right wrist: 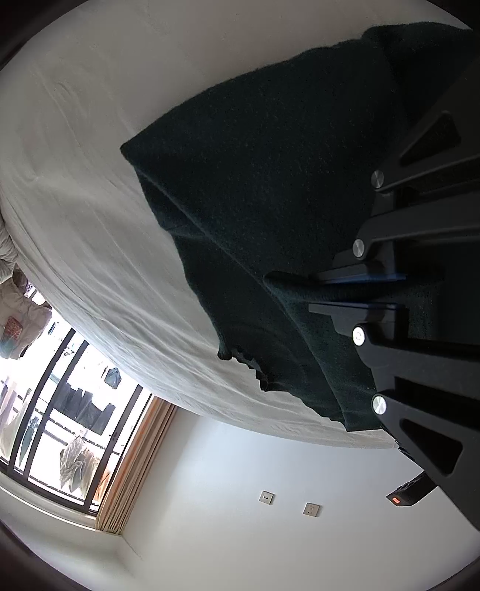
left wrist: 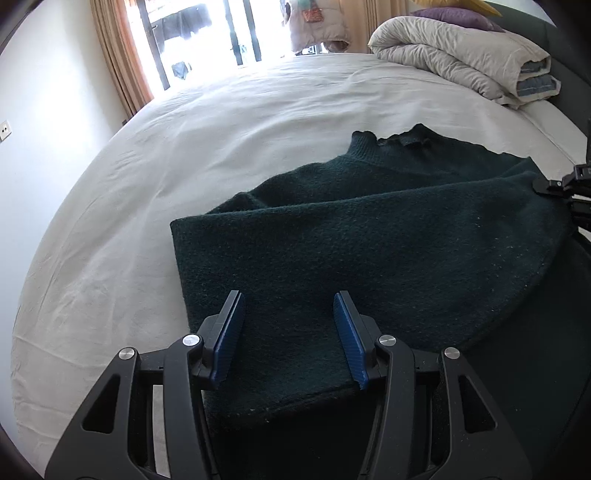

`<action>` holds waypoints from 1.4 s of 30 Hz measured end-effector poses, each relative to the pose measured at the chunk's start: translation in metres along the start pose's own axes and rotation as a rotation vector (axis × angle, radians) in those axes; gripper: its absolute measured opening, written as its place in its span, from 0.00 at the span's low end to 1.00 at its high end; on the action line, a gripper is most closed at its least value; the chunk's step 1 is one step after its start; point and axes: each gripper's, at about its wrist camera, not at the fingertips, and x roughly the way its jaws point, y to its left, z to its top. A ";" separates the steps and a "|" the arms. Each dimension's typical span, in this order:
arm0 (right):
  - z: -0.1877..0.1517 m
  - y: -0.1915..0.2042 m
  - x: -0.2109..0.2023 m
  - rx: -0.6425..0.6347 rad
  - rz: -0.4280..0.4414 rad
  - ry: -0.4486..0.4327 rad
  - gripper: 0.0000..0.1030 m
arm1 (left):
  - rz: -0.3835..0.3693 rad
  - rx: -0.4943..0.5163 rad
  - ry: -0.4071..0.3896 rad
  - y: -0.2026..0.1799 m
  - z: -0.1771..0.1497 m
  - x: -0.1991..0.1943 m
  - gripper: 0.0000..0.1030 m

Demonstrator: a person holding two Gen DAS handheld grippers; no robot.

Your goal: Fold small clothes

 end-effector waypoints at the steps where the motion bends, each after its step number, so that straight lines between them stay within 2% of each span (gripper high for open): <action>1: 0.001 -0.001 0.001 -0.002 -0.006 -0.001 0.09 | 0.008 -0.002 0.003 0.001 0.001 0.001 0.47; 9: 0.004 0.000 0.015 -0.040 -0.057 0.011 0.09 | 0.006 -0.021 0.012 0.002 -0.004 0.008 0.48; 18: 0.003 -0.007 0.019 -0.053 -0.068 -0.007 0.07 | 0.039 -0.006 0.002 -0.004 -0.004 0.010 0.50; 21: -0.001 -0.016 0.020 -0.046 -0.043 -0.029 0.05 | 0.040 0.005 0.007 -0.006 -0.005 0.014 0.52; 23: -0.001 -0.015 0.018 -0.052 -0.040 -0.039 0.06 | 0.008 -0.021 0.018 0.000 -0.004 0.017 0.53; 25: 0.000 -0.010 0.011 -0.055 -0.083 -0.051 0.11 | -0.012 -0.034 0.026 0.004 -0.003 0.020 0.54; 26: 0.001 -0.007 0.003 -0.052 -0.118 -0.076 0.14 | -0.014 -0.034 0.027 0.004 -0.002 0.020 0.54; 27: 0.002 -0.005 -0.007 -0.042 -0.152 -0.111 0.21 | -0.010 -0.030 0.026 0.004 -0.002 0.021 0.54; 28: 0.003 0.000 -0.017 -0.038 -0.169 -0.150 0.22 | -0.006 -0.028 0.025 0.003 -0.003 0.021 0.54; 30: 0.003 0.015 -0.028 -0.062 -0.116 -0.174 0.22 | -0.003 -0.028 0.021 0.002 -0.003 0.021 0.54; 34: -0.015 0.066 -0.003 -0.212 0.040 -0.047 0.22 | -0.001 -0.030 0.018 0.000 -0.004 0.022 0.55; 37: -0.026 0.078 0.035 -0.247 0.068 0.076 0.22 | -0.004 -0.031 0.016 0.002 -0.004 0.023 0.55; 39: -0.028 0.070 0.054 -0.237 0.032 0.116 0.22 | -0.014 -0.041 0.014 0.004 -0.005 0.024 0.55; 40: -0.026 0.060 0.060 -0.213 0.010 0.121 0.14 | -0.019 -0.046 0.012 0.006 -0.006 0.024 0.55; 42: -0.017 0.036 0.058 -0.121 0.042 0.086 0.00 | -0.028 -0.055 0.010 0.006 -0.006 0.025 0.56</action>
